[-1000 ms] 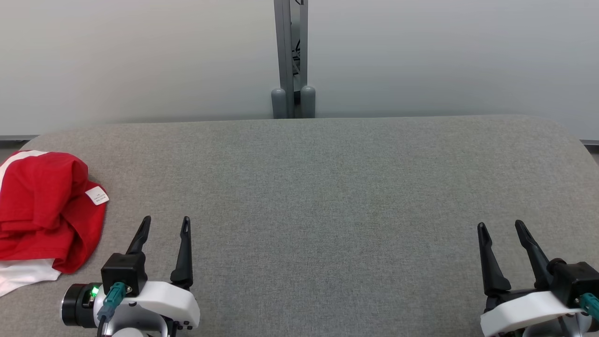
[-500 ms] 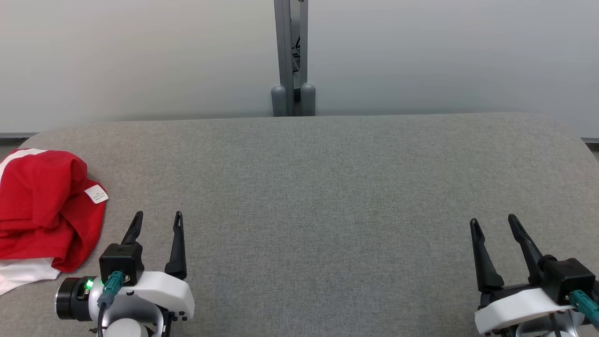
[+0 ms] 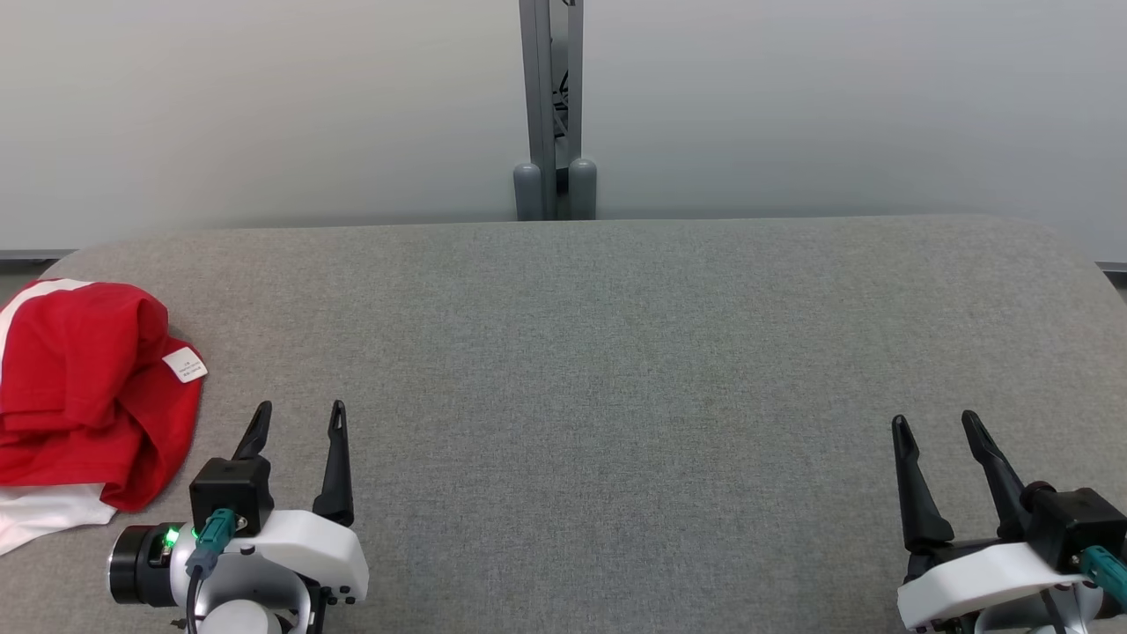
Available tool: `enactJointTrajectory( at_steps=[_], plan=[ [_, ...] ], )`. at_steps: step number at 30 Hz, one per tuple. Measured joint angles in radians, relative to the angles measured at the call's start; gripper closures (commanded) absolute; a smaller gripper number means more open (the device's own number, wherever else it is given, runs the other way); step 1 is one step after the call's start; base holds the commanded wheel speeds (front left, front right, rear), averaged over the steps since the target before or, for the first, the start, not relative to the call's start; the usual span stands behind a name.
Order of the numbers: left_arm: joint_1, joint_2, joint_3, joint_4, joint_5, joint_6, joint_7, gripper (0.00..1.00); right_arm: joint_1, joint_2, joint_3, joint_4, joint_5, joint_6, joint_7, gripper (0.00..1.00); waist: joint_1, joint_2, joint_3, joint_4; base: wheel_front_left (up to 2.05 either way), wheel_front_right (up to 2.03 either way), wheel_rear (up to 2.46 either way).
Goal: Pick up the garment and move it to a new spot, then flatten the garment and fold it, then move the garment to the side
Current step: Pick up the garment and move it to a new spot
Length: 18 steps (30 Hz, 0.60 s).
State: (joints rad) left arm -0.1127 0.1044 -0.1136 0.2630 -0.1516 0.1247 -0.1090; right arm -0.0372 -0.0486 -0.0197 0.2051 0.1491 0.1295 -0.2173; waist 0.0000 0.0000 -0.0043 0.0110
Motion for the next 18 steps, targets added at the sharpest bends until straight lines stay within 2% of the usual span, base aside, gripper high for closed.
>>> enactJointTrajectory(
  at_steps=[18],
  plan=[
    [-0.003,0.009,-0.013,0.001,-0.017,0.007,0.004,0.00,0.000,0.000,-0.017,0.014,-0.001,0.000,0.001,0.00,0.0000,0.0000,-0.004,0.013,0.00,0.00,0.00]
  ],
)
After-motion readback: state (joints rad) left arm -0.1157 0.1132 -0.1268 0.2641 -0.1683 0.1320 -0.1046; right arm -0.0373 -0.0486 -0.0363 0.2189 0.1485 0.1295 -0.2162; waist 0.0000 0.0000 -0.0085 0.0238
